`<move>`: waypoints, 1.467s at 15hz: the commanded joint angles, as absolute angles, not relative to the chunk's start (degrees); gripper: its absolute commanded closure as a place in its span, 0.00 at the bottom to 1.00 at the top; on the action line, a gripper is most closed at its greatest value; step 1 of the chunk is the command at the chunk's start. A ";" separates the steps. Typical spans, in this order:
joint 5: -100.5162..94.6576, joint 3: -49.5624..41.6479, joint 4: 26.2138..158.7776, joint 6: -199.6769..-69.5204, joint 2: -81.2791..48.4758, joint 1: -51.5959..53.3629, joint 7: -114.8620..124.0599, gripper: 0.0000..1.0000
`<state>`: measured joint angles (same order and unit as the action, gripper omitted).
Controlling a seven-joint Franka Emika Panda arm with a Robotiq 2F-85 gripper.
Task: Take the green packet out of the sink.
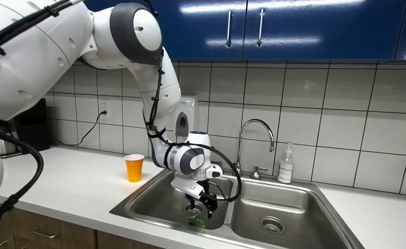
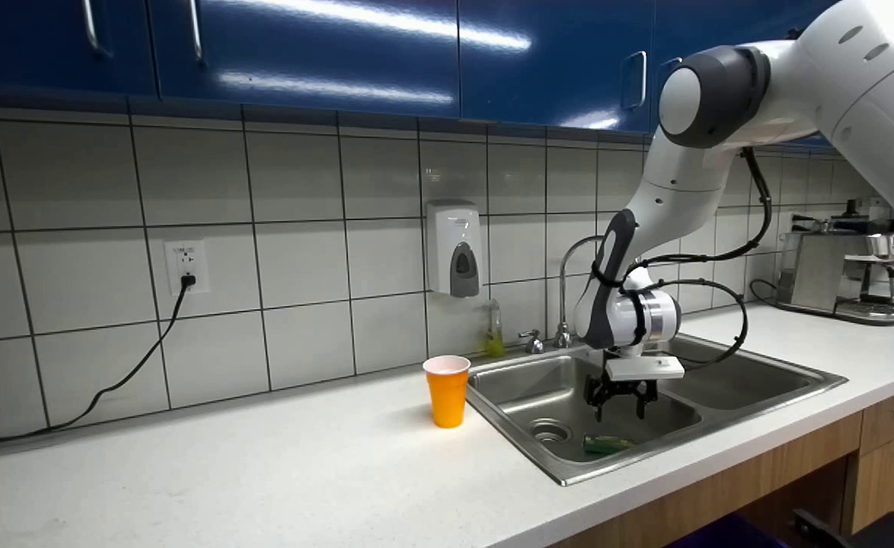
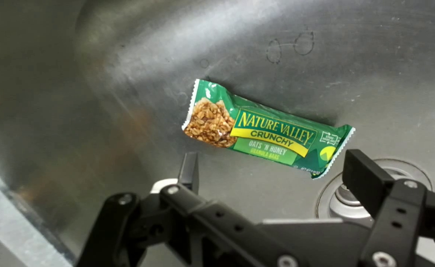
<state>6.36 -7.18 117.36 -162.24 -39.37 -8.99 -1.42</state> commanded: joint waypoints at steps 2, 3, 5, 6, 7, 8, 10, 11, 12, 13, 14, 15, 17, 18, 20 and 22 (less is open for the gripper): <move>5.34 -6.83 117.36 -162.32 -39.27 -9.49 -0.76 0.00; 5.35 -6.42 117.36 -162.32 -39.16 -9.97 -1.45 0.00; 5.72 -5.17 117.25 -161.82 -38.96 -11.30 -2.94 0.00; 5.67 -4.85 117.24 -161.65 -38.92 -11.58 -3.32 0.00; 5.54 -4.26 117.35 -161.76 -38.81 -12.12 -4.23 0.00; 5.56 -3.88 117.38 -161.66 -38.77 -12.46 -4.77 0.00; 5.21 -3.49 117.30 -161.83 -38.92 -12.88 -6.13 0.00; 5.11 -3.04 117.19 -161.53 -38.93 -13.37 -7.14 0.00; 4.77 -2.92 117.08 -161.68 -39.05 -13.58 -8.11 0.00; 4.68 -2.50 116.90 -161.37 -39.09 -14.06 -9.24 0.00; 4.41 -2.40 116.74 -161.34 -39.19 -14.20 -9.98 0.00; 3.90 -2.32 116.53 -161.20 -39.34 -14.33 -10.98 0.00; 2.80 -1.88 116.11 -160.76 -39.65 -14.82 -12.83 0.00; 2.17 -1.58 115.91 -160.44 -39.82 -15.14 -13.92 0.00; 1.09 -1.04 115.31 -159.65 -40.27 -15.61 -15.93 0.00; 0.23 -0.18 114.48 -159.10 -40.99 -16.28 -18.00 0.00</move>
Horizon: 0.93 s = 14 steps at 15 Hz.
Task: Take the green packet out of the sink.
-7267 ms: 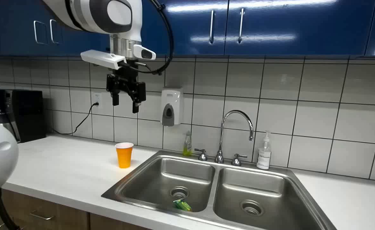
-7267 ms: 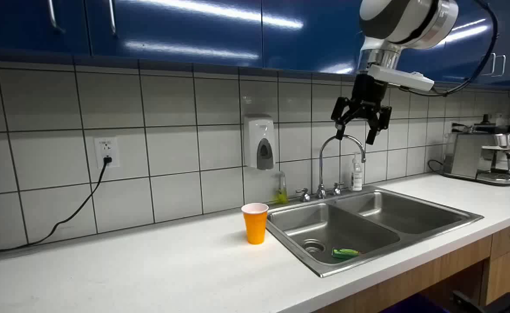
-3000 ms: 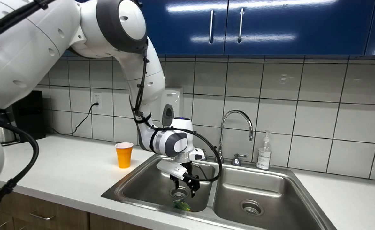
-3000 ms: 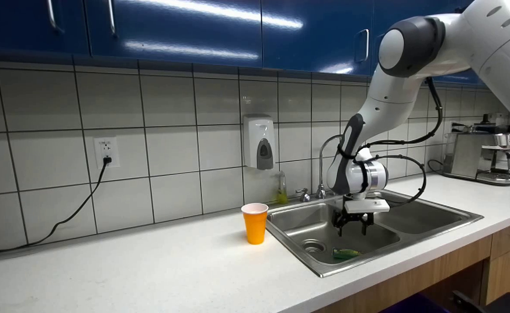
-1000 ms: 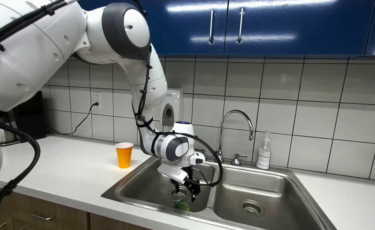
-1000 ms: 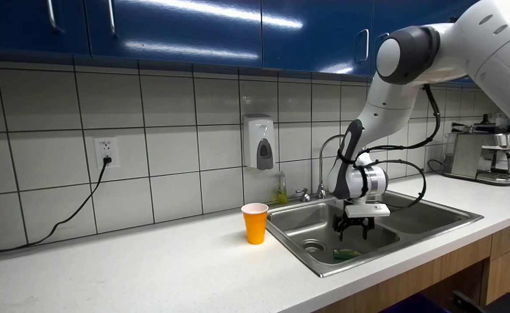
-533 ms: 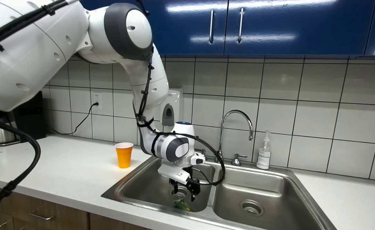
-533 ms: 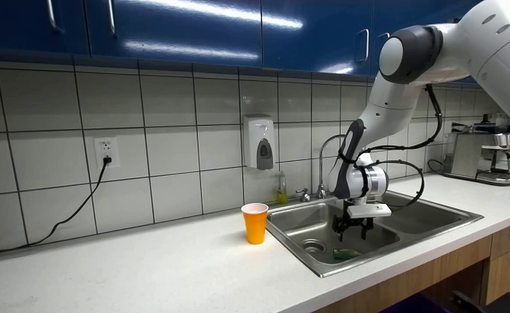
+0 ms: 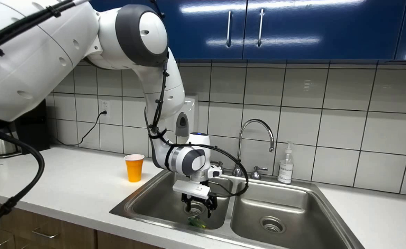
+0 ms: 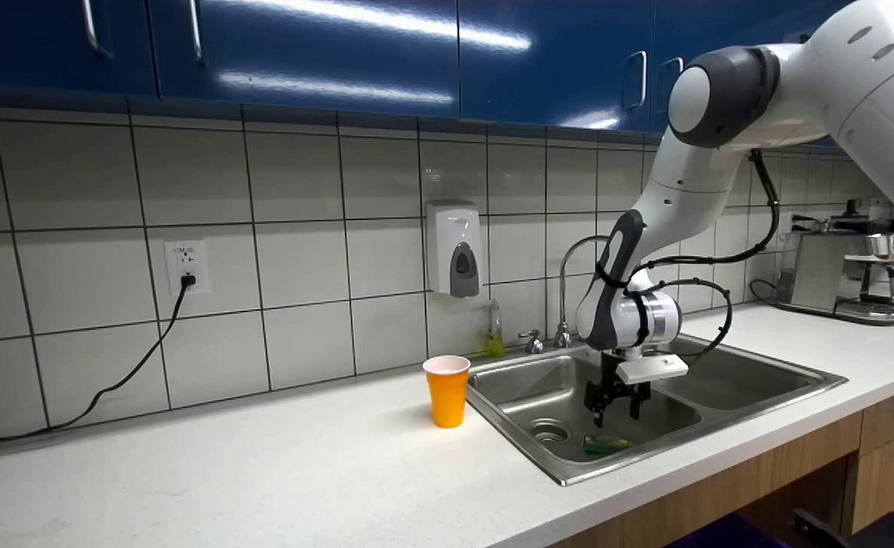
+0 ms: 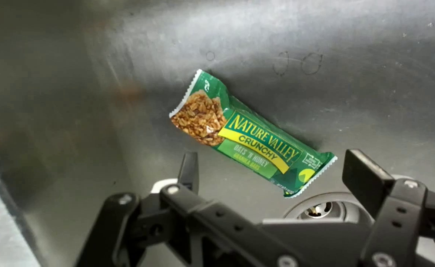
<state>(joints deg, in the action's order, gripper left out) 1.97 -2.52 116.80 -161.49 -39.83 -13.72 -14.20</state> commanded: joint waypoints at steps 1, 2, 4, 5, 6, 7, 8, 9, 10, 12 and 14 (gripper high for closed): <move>-0.02 0.39 114.06 -158.68 -41.34 -16.77 -19.23 0.00; -0.12 1.13 113.42 -158.19 -41.83 -17.37 -20.59 0.00; 0.06 2.78 111.91 -156.97 -42.94 -18.81 -23.41 0.00; 0.13 3.31 111.12 -156.57 -43.53 -19.31 -24.51 0.00; 0.22 3.90 110.11 -155.93 -44.22 -19.92 -25.74 0.00; 0.18 4.34 109.23 -155.40 -44.81 -20.39 -26.77 0.00; 0.16 4.74 108.07 -154.63 -45.52 -20.92 -27.94 0.00; -0.03 4.88 106.96 -154.01 -46.22 -21.21 -28.90 0.00; -0.40 4.80 105.96 -153.15 -46.77 -21.30 -29.95 0.00; -0.93 4.72 103.96 -152.15 -47.98 -21.54 -31.65 0.00; -2.06 4.35 102.11 -150.65 -48.92 -21.45 -33.23 0.00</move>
